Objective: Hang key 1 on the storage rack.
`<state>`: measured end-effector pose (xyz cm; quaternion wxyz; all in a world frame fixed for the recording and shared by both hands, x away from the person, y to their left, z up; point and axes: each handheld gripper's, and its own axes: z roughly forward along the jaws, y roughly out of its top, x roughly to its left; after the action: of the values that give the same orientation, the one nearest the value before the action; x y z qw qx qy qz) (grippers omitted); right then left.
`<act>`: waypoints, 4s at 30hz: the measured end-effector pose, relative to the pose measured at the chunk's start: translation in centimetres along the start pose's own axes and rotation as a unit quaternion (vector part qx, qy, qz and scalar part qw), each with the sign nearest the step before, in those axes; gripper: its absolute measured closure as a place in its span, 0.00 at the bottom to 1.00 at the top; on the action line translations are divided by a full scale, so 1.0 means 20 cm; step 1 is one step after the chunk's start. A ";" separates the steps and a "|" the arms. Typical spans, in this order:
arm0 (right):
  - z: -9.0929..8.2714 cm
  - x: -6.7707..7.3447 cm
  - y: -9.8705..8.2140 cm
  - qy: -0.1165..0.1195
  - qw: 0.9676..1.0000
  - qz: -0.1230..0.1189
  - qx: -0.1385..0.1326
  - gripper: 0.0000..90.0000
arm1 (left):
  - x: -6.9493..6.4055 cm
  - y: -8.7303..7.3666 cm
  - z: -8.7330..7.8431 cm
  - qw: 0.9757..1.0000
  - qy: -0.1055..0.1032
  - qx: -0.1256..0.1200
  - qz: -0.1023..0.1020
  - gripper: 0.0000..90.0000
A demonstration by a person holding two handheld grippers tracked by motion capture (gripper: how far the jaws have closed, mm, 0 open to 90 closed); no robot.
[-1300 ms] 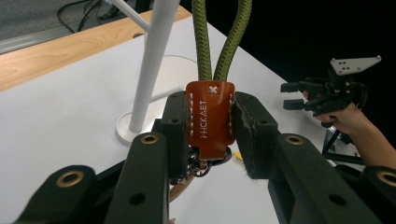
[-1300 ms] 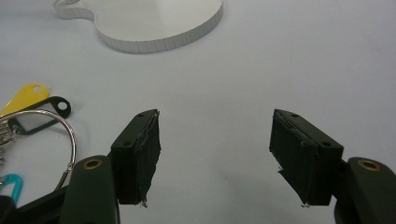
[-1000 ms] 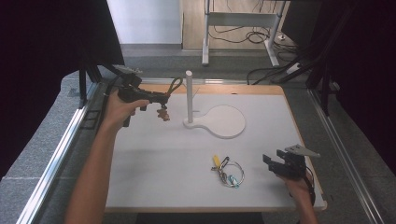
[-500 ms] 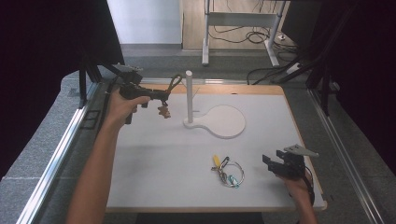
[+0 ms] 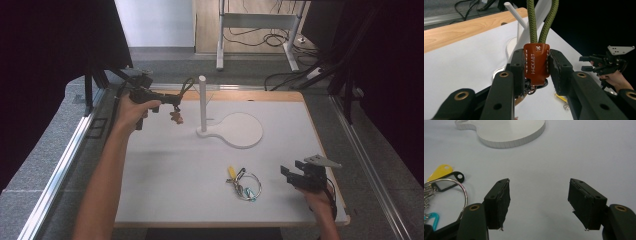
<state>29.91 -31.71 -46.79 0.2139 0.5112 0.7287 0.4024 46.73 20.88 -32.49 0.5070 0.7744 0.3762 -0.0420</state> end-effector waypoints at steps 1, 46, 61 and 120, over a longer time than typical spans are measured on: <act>0.00 0.00 0.00 0.000 1.000 0.000 0.000 0.38 | 0.00 0.00 0.00 1.000 0.000 0.000 -0.002 0.75; -0.01 0.02 0.02 -0.005 1.000 -0.010 -0.003 0.38 | 0.16 0.00 0.18 0.999 -0.005 0.023 -0.046 0.75; -0.03 0.00 0.02 -0.007 1.000 -0.010 -0.007 0.38 | 0.12 -0.04 0.25 0.999 0.003 0.046 -0.028 0.74; -0.05 0.12 0.07 0.039 0.993 -0.109 -0.006 0.41 | -0.29 -0.75 0.04 0.992 0.085 0.054 0.074 0.47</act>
<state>28.98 -29.67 -44.81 0.2308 0.4112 0.7854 0.4009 33.50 20.23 -41.59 0.4327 0.8270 0.3564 0.0412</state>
